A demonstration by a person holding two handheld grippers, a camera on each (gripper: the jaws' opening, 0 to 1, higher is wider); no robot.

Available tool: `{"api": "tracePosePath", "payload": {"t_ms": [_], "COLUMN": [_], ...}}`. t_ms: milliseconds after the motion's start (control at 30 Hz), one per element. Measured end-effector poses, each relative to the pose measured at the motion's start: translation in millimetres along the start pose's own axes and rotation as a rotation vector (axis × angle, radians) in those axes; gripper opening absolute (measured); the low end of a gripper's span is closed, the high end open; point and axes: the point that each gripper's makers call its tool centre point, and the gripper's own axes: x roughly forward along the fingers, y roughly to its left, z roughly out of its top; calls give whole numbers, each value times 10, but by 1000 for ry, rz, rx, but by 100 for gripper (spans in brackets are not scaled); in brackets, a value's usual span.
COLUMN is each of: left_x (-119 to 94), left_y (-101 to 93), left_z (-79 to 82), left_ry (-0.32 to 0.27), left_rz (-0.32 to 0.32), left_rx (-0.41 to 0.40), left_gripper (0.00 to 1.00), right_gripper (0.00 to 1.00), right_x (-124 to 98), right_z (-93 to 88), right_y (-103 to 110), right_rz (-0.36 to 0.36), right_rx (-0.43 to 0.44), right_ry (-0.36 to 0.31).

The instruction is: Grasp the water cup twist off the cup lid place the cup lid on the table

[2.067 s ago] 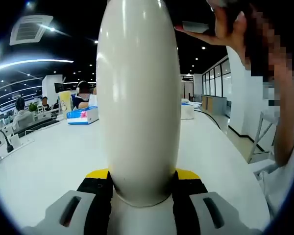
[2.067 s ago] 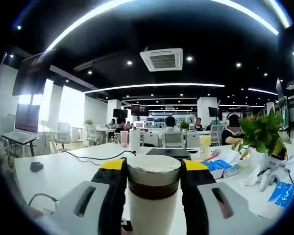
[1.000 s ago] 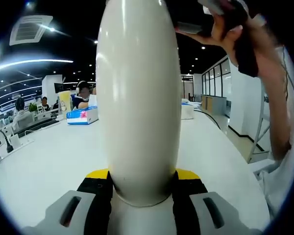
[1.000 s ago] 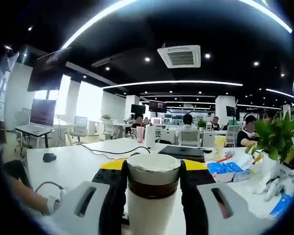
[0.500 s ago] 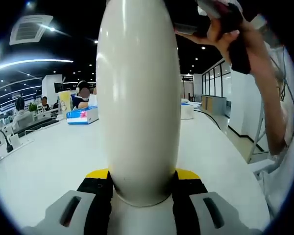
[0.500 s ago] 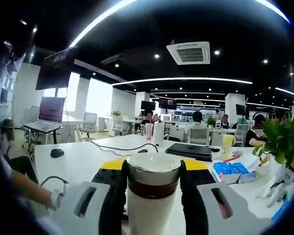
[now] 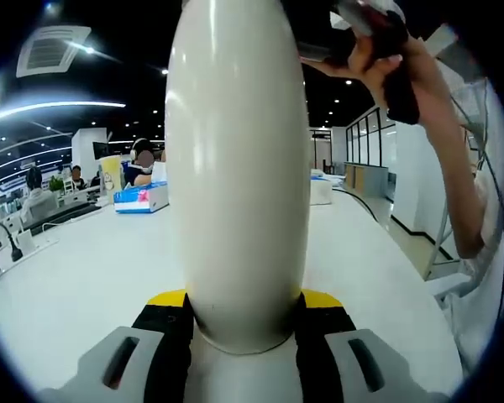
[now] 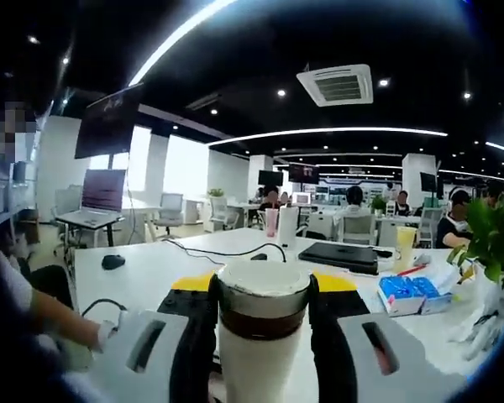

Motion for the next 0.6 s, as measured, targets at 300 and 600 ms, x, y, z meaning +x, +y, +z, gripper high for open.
{"api": "tracePosePath", "payload": {"t_ms": [300, 600], "left_x": [-1, 2], "left_y": [-6, -4], "left_z": [-4, -5], "left_ry": [0, 0], "left_rz": [0, 0], "left_rx": [0, -1], "left_gripper": [49, 49], "right_gripper": [45, 45], "right_x": [2, 6], "right_z": [-10, -24], "right_y": [19, 16], "right_rz": [36, 86], "right_rx": [-34, -39], "right_ry": [21, 33]}}
